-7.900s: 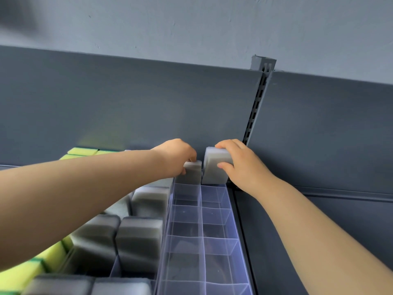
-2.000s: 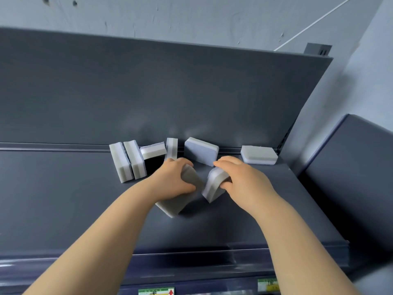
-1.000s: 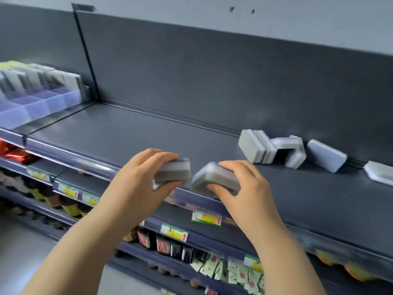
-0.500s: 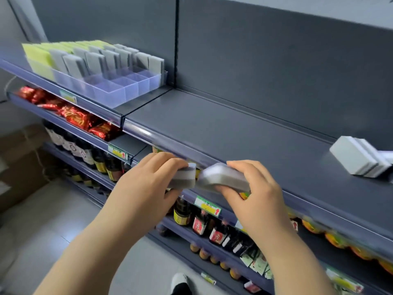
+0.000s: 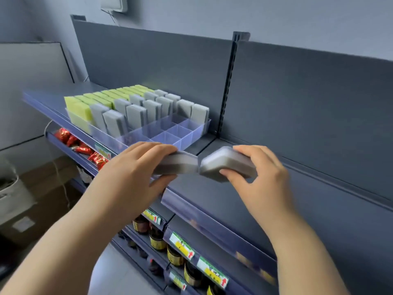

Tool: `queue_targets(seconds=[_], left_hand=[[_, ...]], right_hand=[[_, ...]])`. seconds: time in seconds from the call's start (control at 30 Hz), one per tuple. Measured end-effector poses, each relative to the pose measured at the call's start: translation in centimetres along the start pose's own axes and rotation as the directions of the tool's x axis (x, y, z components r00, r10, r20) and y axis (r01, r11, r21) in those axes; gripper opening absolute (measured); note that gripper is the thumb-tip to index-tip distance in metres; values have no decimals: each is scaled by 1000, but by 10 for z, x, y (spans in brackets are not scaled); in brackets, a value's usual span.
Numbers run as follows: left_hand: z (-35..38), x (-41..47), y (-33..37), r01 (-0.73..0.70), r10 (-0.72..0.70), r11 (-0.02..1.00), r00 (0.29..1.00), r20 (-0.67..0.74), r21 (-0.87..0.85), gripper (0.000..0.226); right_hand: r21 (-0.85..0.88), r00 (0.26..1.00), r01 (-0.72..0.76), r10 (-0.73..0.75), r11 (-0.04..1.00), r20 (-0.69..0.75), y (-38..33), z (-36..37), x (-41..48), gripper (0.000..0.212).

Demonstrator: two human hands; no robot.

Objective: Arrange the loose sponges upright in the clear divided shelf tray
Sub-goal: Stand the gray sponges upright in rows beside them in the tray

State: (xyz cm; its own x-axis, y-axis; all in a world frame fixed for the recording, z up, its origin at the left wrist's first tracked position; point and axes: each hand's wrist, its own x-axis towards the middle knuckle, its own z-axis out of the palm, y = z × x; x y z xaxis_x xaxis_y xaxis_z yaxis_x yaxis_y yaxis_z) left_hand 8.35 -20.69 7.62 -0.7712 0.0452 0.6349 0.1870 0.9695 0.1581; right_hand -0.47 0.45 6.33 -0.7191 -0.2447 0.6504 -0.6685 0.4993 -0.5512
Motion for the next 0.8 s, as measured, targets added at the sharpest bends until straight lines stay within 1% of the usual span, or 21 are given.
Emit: queue_targets(seconds=[0.1, 0.17, 0.27, 0.33, 0.43, 0.5, 0.63, 0.8], left_hand=[[2, 16, -36, 46, -46, 999, 997, -62, -12, 37], [5, 24, -59, 66, -69, 997, 995, -70, -51, 39], [12, 37, -97, 57, -64, 994, 995, -70, -94, 44], [17, 50, -124, 44, -52, 993, 996, -73, -114, 44], [20, 73, -167, -41, 32, 987, 998, -62, -156, 46], [20, 91, -197, -97, 88, 976, 995, -52, -195, 45], [14, 137, -254, -166, 160, 954, 986, -44, -248, 43], [13, 183, -290, -317, 335, 905, 942, 15, -282, 42]], right_hand=[[9, 1000, 10, -10, 1000, 12, -4, 33, 35, 39], [14, 1000, 8, -9, 1000, 27, -6, 55, 50, 38], [5, 999, -6, 6, 1000, 51, -11, 88, 67, 36], [-13, 999, -27, 27, 1000, 36, -15, 111, 78, 35], [-45, 997, -58, 56, 997, -47, -25, 142, 94, 33], [-65, 988, -110, 102, 992, -116, -33, 159, 102, 34], [-116, 949, -246, 215, 962, -230, -54, 185, 119, 35], [-177, 893, -370, 296, 912, -339, -75, 200, 132, 35]])
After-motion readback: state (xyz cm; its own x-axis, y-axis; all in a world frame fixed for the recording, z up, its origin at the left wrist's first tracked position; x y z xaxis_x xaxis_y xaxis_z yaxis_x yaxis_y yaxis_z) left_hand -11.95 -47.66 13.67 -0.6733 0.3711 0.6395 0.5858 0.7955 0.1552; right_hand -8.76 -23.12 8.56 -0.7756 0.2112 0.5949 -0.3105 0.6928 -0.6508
